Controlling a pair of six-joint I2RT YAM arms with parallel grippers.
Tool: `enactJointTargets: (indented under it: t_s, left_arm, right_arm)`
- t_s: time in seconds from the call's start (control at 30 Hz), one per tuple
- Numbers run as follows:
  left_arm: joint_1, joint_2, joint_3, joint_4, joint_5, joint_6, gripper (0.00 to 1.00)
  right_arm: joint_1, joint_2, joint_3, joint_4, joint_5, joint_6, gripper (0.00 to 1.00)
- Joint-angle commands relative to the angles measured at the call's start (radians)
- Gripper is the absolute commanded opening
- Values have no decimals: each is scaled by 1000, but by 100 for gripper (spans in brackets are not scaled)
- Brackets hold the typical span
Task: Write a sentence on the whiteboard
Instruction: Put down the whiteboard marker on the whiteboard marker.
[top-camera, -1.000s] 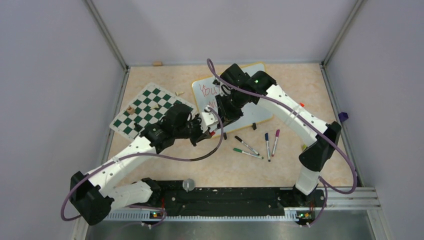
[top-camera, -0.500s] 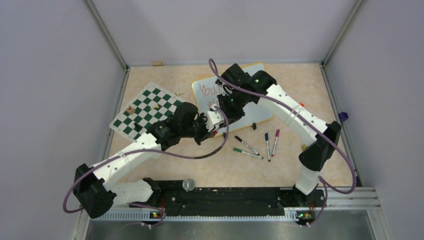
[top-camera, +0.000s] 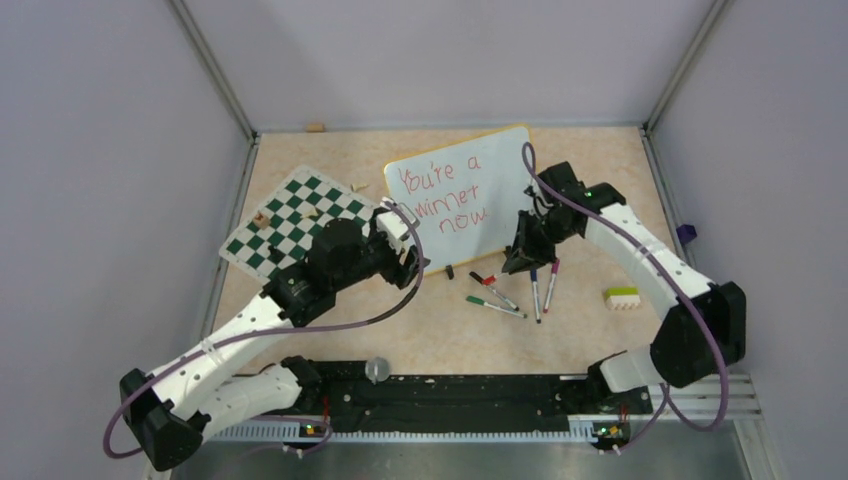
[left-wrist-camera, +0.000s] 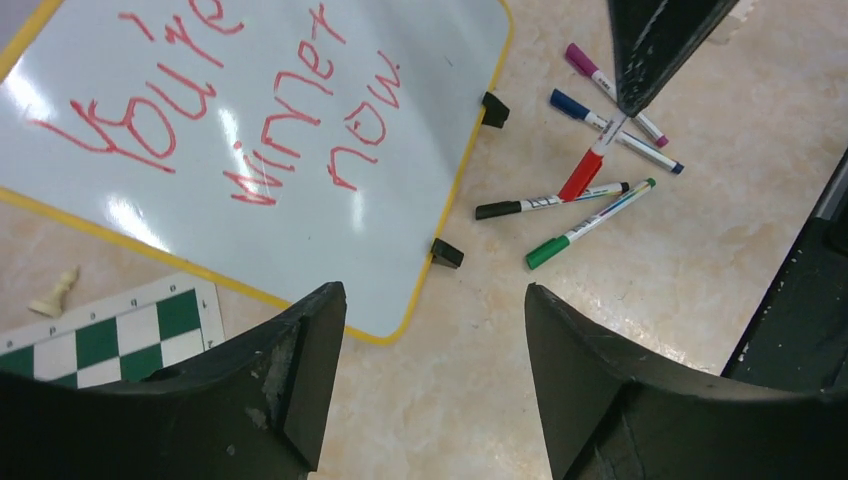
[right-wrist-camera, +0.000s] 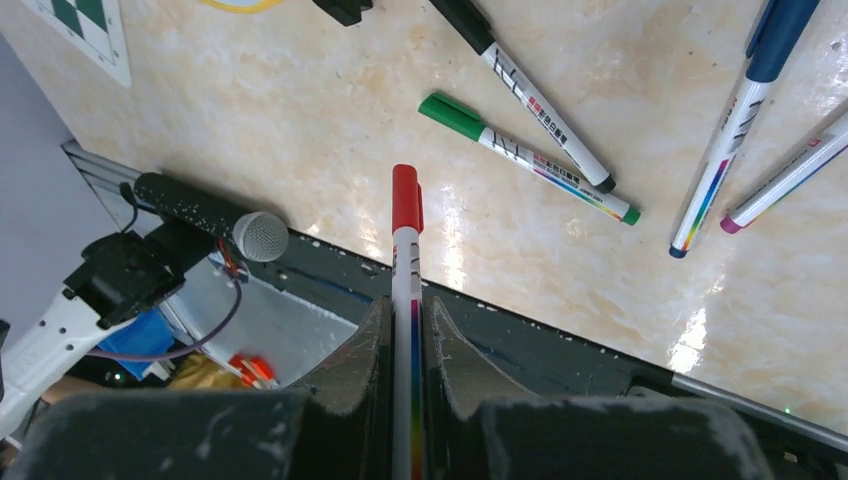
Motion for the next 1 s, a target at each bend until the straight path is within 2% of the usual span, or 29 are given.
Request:
enactJointTargets:
  t_s: [0.0, 0.1, 0.3, 0.5, 0.77, 0.97]
  left_arm:
    - [-1, -38, -39, 36, -138, -163, 72]
    - [2, -56, -63, 48, -255, -241, 73]
    - [18, -85, -99, 35, -399, -329, 76]
    - [47, -110, -114, -32, -502, -374, 76]
    - [95, -164, -165, -88, -556, -398, 77]
    - [285, -169, -186, -71, -444, -413, 77]
  right_arm:
    - [-34, -122, -103, 185, -62, 68, 0]
    - [-35, -153, -185, 298, -35, 122, 0]
    - [-36, -222, -372, 560, 56, 249, 0]
    - [-36, -194, -486, 766, 29, 282, 0]
    - [-32, -162, -564, 878, -3, 319, 0]
    - [-5, -140, -566, 845, 30, 304, 1]
